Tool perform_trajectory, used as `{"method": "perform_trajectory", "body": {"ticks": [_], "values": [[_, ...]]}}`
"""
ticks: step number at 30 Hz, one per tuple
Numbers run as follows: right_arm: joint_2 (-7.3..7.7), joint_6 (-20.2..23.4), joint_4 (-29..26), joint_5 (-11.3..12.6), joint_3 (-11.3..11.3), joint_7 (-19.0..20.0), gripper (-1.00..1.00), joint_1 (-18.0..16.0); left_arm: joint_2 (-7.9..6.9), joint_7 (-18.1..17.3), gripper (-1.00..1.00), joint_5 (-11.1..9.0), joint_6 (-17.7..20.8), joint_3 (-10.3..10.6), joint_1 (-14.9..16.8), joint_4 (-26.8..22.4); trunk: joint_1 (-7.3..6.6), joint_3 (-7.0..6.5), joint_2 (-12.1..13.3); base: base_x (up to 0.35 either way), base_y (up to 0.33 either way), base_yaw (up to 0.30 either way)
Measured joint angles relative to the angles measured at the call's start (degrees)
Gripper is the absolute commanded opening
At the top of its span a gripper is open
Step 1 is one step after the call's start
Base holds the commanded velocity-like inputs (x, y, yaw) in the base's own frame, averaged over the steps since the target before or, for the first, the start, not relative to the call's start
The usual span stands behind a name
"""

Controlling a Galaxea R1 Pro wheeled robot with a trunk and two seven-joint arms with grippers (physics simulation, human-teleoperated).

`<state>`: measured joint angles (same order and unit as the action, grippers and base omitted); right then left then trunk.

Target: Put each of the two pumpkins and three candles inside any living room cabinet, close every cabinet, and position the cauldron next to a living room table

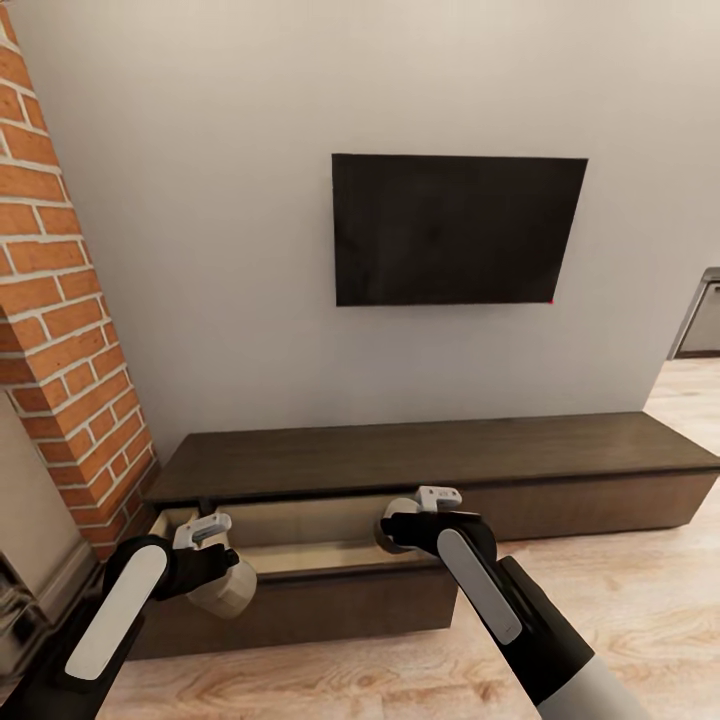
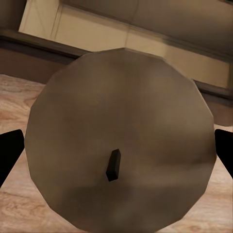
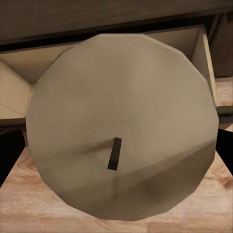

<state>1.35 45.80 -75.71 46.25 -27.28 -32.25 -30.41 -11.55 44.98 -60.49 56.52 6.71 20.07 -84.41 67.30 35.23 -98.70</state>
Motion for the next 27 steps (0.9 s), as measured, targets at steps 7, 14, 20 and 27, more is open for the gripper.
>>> {"method": "perform_trajectory", "body": {"ticks": [7, 14, 20, 27], "values": [[-0.01, -0.2, 0.2, 0.0, 0.0, 0.0, -1.0, 0.0, -0.03, 0.0, -1.0, 0.0, 0.0, -0.1, 0.0, 0.0, -0.67, -0.54, 1.2, 0.0, 0.0, 0.023], [-0.09, -0.1, 0.4, 0.1, 0.0, -0.1, -1.0, 0.0, -0.25, 0.0, -1.0, 0.1, 0.1, -0.3, 0.0, -0.1, -0.68, -0.54, 1.2, 0.063, 0.042, 0.249], [-0.02, -0.2, 0.4, 0.1, 0.0, 0.0, -1.0, 0.0, -0.34, 0.0, -1.0, 0.0, 0.1, -0.5, -0.1, -0.1, -0.69, -0.54, 1.2, 0.232, 0.172, 0.162], [0.01, -0.3, 0.4, 0.1, 0.0, 0.1, -1.0, 0.0, -0.39, 0.0, -1.0, 0.1, 0.1, -0.5, -0.1, -0.1, -0.69, -0.73, 1.2, 0.258, 0.188, -0.082]]}}
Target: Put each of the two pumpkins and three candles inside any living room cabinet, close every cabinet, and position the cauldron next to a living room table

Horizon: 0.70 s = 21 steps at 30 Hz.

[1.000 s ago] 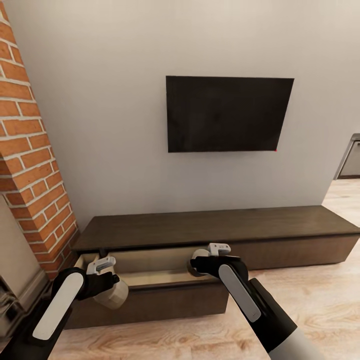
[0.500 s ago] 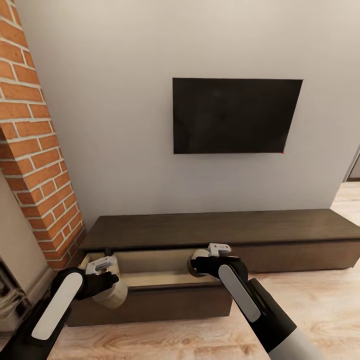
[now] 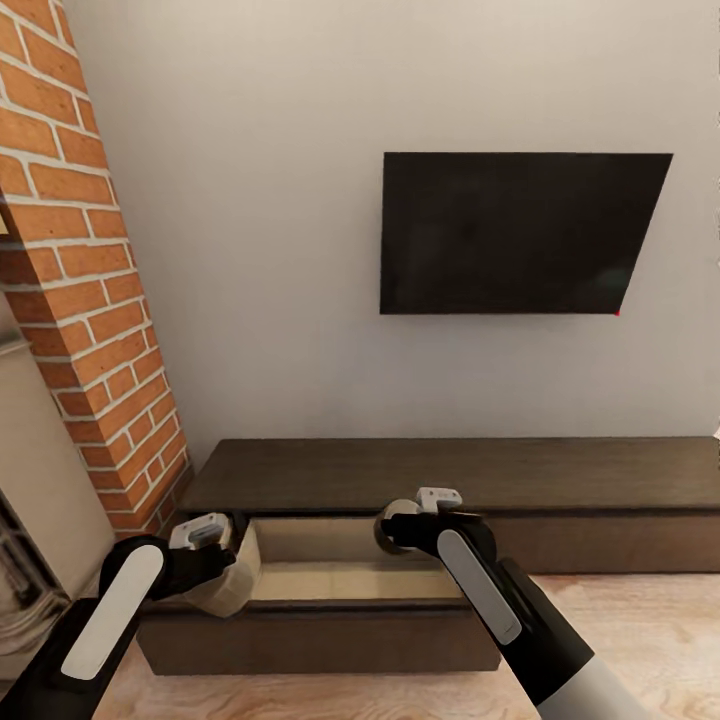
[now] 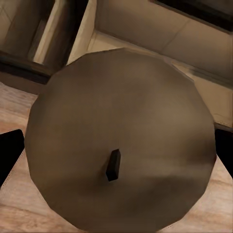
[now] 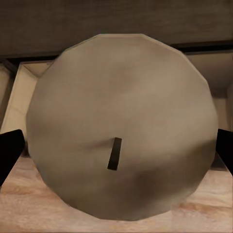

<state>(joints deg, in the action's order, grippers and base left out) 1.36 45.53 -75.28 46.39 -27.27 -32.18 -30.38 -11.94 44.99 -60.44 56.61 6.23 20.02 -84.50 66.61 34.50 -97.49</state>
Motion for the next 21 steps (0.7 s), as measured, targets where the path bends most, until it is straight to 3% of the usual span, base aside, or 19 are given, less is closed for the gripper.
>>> {"method": "perform_trajectory", "body": {"ticks": [10, 21], "values": [[0.0, 0.0, 0.0, 0.1, 0.1, 0.0, -1.0, 0.0, 0.04, 0.0, -1.0, 0.0, 0.0, 0.0, 0.0, 0.0, 0.0, -0.44, 0.0, 0.237, 0.193, -0.104], [-0.12, 0.5, 0.6, 0.7, 0.0, -0.1, -1.0, 0.0, 0.08, 0.0, -1.0, -0.1, -0.1, 0.0, 0.0, 0.0, 0.03, -0.46, 0.0, 0.032, 0.021, -0.002]]}}
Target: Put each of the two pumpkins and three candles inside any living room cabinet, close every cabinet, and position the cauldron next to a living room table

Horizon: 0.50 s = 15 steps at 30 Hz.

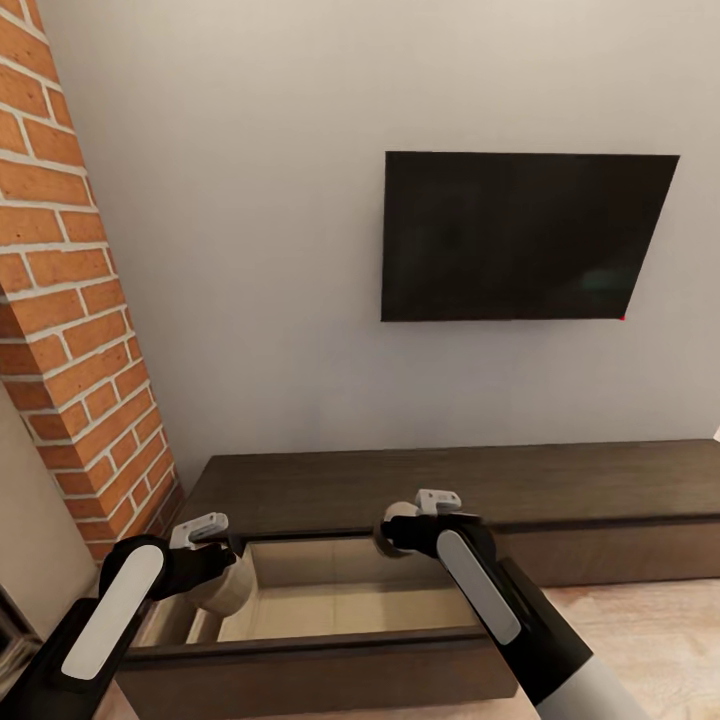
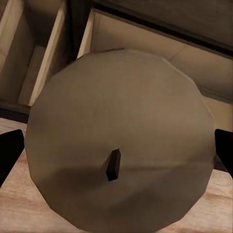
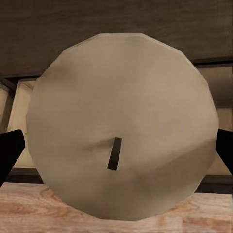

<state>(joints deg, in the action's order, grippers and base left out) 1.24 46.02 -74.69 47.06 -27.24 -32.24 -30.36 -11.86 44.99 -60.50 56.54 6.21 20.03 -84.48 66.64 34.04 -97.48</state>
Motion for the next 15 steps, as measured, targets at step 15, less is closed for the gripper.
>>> {"method": "perform_trajectory", "body": {"ticks": [15], "values": [[-4.39, 3.0, 8.4, 3.1, -0.2, -0.5, -1.0, 0.0, 0.4, 0.0, -1.0, 0.1, 0.0, 0.8, 0.0, 0.1, 0.0, -0.01, 0.0, 0.0, 0.0, 0.0]]}}
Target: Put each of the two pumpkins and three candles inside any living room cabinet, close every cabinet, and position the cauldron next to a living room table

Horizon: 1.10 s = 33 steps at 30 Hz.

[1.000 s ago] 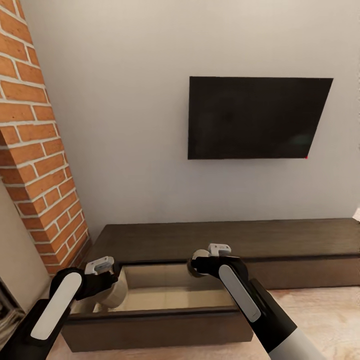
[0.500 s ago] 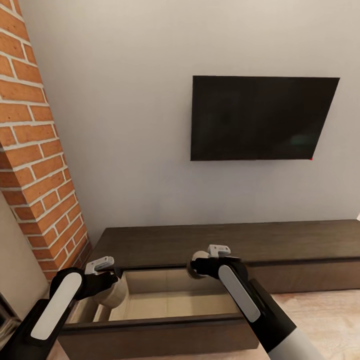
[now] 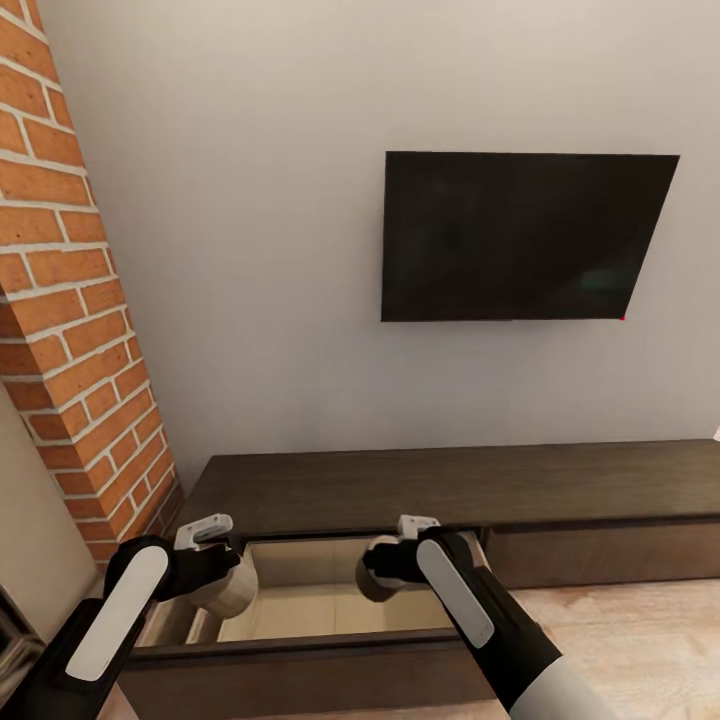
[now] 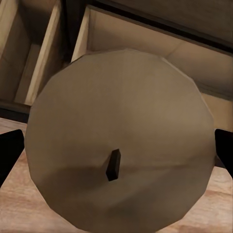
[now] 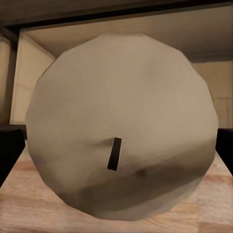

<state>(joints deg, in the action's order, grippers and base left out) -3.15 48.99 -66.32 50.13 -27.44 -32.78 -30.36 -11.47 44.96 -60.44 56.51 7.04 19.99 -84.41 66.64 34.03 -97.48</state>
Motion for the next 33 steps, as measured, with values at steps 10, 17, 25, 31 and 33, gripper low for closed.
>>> {"method": "perform_trajectory", "body": {"ticks": [10, 17, 25, 31, 33], "values": [[0.0, -0.2, -0.6, 0.0, 0.1, 0.1, -1.0, 0.0, 0.09, -0.1, -1.0, 0.1, 0.0, 0.1, 0.0, 0.0, 0.0, 0.0, 0.0, 0.054, 0.044, 0.0], [0.06, -0.4, -0.6, 0.0, 0.1, 0.3, -1.0, 0.0, 0.09, -0.1, -1.0, 0.1, 0.0, 0.1, 0.0, 0.0, 0.0, -0.14, 0.0, 0.002, 0.048, -0.077], [0.06, -0.3, -0.6, 0.1, 0.2, 0.3, -1.0, 0.0, 0.09, -0.1, -1.0, 0.1, 0.0, 0.0, 0.0, 0.0, 0.0, -0.16, 0.0, 0.0, 0.057, -0.004], [0.07, -0.2, -0.6, 0.0, 0.2, 0.3, -1.0, 0.0, 0.09, -0.1, -1.0, 0.1, 0.0, 0.0, 0.0, 0.0, -0.01, -0.16, 0.0, 0.042, 0.029, 0.0], [0.07, -0.2, -0.6, 0.0, 0.2, 0.3, -1.0, 0.0, 0.09, -0.1, -1.0, 0.1, 0.0, 0.0, 0.0, 0.0, 0.0, -0.16, 0.0, 0.024, 0.011, 0.0]]}}
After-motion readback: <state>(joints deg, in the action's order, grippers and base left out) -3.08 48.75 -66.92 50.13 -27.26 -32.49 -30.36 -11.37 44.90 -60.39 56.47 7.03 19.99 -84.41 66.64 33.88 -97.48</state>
